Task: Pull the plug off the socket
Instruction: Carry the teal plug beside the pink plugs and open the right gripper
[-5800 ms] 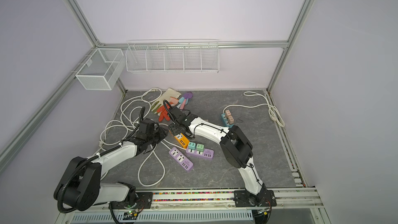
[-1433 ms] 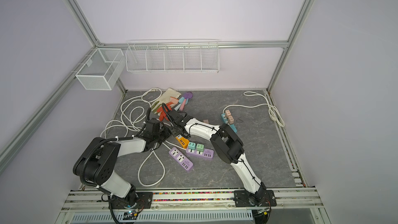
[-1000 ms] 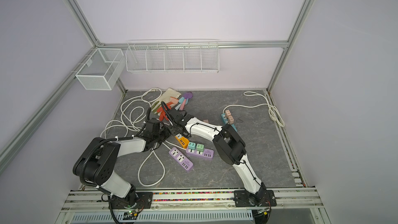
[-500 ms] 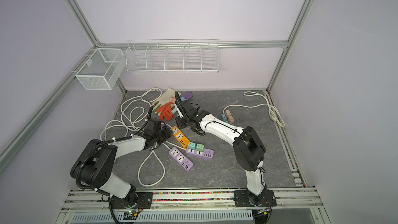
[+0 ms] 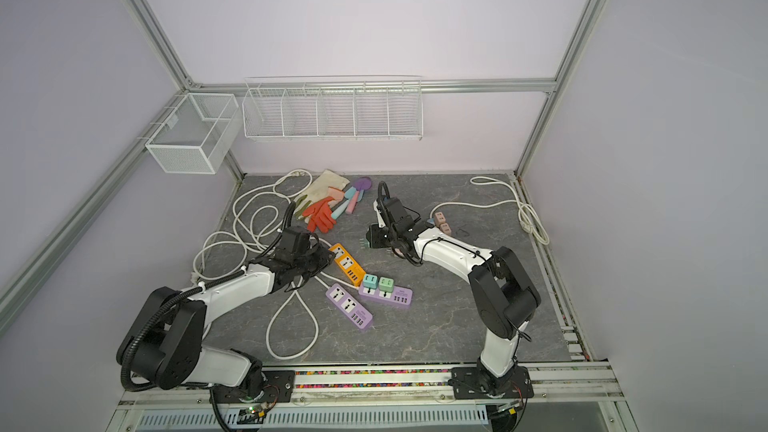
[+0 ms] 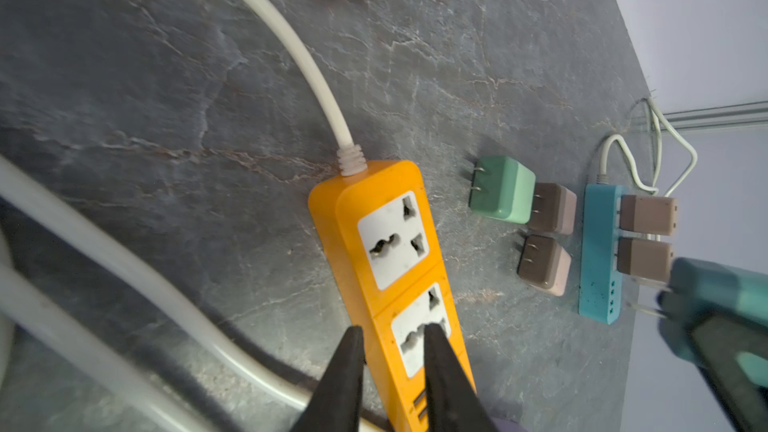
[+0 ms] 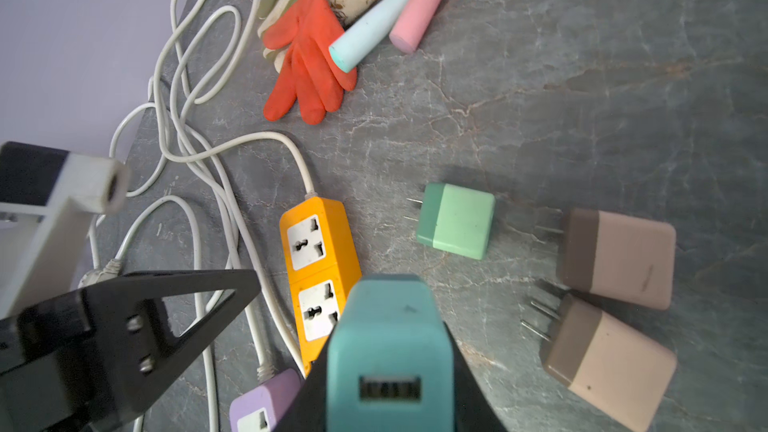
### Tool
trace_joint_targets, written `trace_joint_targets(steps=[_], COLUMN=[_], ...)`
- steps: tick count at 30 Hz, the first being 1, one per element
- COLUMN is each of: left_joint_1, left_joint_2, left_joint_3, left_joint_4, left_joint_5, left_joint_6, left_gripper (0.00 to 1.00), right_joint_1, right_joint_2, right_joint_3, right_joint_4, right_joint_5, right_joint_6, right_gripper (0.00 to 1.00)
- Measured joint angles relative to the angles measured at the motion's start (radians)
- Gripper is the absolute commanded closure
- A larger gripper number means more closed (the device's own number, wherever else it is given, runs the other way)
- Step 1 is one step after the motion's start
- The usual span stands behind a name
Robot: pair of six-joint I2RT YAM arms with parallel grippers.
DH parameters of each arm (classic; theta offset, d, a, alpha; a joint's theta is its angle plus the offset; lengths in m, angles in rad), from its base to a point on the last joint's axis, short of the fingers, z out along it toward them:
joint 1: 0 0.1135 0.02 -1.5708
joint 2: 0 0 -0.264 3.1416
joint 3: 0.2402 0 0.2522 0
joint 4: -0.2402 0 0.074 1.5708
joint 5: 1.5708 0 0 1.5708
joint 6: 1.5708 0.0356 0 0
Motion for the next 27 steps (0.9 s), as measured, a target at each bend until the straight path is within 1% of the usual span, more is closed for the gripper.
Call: trace_joint_targets(steps=[7, 12, 20, 27], left_joint_1=[-0.026, -0.049, -0.104, -0.151], left_joint_2=[-0.074, -0.101, -0.119, -0.123], left_joint_3=[-0.025, -0.054, -0.065, -0.075], left_joint_4=[-0.001, -0.002, -0.003, -0.002], left_joint_5=[-0.012, -0.029, -0.068, -0.101], left_joint_6=[-0.005, -0.02, -0.036, -0.054], left_gripper=[0.69, 0.68, 0.67, 0.66], right_joint_1=[-0.002, -0.002, -0.002, -0.002], right_joint_2=[0.0, 0.002, 0.052, 0.097], right_joint_3=[-0.079, -0.115, -0.12, -0.122], right_joint_4=[0.084, 0.146, 0.227, 0.249], right_joint_5=[-0.045, -0.064, -0.078, -0.077], right_joint_6=[0.07, 0.111, 0.153, 0.168], right_gripper=[0.93, 0.94, 0.93, 0.93])
